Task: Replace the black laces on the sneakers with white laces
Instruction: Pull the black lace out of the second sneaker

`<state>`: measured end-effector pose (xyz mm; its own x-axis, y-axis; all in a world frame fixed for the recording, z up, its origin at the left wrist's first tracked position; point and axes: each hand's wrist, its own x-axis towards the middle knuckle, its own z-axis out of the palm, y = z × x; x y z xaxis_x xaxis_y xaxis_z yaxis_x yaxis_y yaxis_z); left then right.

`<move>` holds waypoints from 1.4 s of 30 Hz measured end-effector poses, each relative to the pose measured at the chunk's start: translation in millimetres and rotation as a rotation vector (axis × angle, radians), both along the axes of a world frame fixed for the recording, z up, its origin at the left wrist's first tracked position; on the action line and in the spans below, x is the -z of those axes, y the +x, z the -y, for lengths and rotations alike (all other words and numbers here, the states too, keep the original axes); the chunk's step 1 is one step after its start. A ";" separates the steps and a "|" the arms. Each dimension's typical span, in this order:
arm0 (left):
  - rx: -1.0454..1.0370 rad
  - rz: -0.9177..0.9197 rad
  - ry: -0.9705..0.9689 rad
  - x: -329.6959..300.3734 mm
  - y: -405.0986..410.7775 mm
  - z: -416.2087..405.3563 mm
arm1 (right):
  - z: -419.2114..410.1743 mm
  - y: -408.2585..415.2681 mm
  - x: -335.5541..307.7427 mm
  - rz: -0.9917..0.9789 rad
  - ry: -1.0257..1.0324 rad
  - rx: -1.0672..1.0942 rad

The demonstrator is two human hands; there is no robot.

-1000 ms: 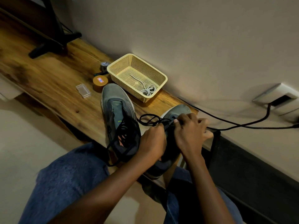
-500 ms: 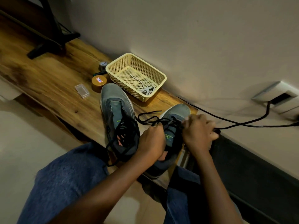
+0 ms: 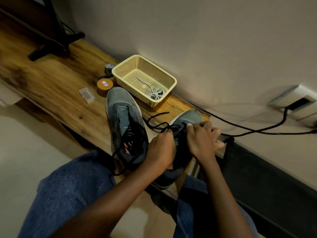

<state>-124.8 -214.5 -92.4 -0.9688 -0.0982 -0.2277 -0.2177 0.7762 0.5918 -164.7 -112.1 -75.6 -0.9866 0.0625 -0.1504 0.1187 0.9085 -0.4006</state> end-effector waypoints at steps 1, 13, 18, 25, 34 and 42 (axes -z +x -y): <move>0.006 0.002 0.001 0.1 0.5 0.2 | 1.1 0.3 3.7 0.069 0.028 -0.034; 0.007 -0.006 -0.009 -1.1 1.9 -0.8 | 4.2 0.7 -7.4 0.051 -0.383 0.190; 0.015 -0.006 -0.021 -1.3 1.5 -0.2 | 0.8 0.1 -10.4 0.045 -0.160 0.108; 0.015 -0.007 -0.025 -0.9 1.3 -1.3 | 0.1 -4.1 7.0 0.091 -0.127 0.039; 0.000 0.003 -0.008 -0.4 -0.1 -1.1 | 6.9 9.2 -22.2 -0.231 -0.416 0.337; 0.017 -0.005 -0.030 -0.1 1.0 -2.2 | 6.4 3.5 -6.7 0.119 -0.016 0.129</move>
<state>-123.8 -212.2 -92.3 -0.9716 -0.0881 -0.2197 -0.2011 0.7969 0.5696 -161.2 -118.5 -69.0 -0.9458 0.1844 -0.2673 0.2815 0.8760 -0.3916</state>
